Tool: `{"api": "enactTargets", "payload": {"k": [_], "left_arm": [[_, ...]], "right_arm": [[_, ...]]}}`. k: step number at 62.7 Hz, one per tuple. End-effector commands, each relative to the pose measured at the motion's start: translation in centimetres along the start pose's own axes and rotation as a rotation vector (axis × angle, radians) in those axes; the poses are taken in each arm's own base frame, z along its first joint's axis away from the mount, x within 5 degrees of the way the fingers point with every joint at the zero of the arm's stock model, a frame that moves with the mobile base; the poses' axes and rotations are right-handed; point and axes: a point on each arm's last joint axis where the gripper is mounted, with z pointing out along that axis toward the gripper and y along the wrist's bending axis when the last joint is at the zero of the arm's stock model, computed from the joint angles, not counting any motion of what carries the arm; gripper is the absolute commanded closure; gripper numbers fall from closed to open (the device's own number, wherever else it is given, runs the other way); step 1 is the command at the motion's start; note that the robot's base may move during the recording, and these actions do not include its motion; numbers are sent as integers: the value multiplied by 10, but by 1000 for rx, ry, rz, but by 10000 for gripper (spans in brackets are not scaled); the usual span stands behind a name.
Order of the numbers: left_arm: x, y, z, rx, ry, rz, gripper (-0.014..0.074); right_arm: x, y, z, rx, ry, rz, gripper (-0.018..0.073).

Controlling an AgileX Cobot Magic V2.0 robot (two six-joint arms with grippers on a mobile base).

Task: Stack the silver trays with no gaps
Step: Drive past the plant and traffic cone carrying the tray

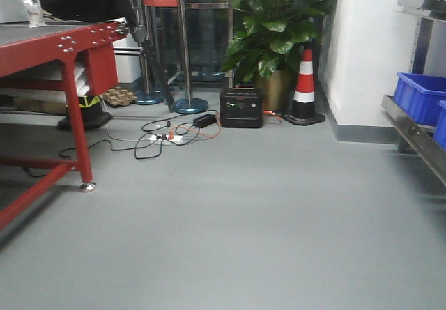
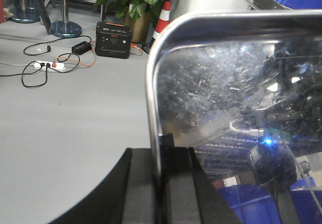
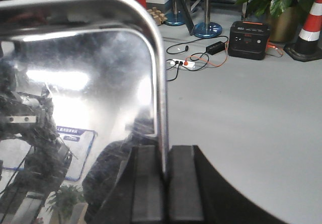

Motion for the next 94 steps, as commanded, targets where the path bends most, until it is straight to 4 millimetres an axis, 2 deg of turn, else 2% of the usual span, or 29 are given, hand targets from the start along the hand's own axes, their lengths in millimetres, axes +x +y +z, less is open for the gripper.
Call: {"api": "enactTargets", "payload": {"k": [1,94], "left_arm": [[-6,-5,-3,30,-41,-13,614],[-6,-5,-3,30,-41,-13,614]], "right_arm": [[-12,4,-7,-58,-86,8,638],[-12,4,-7,-58,-86,8,638]]}}
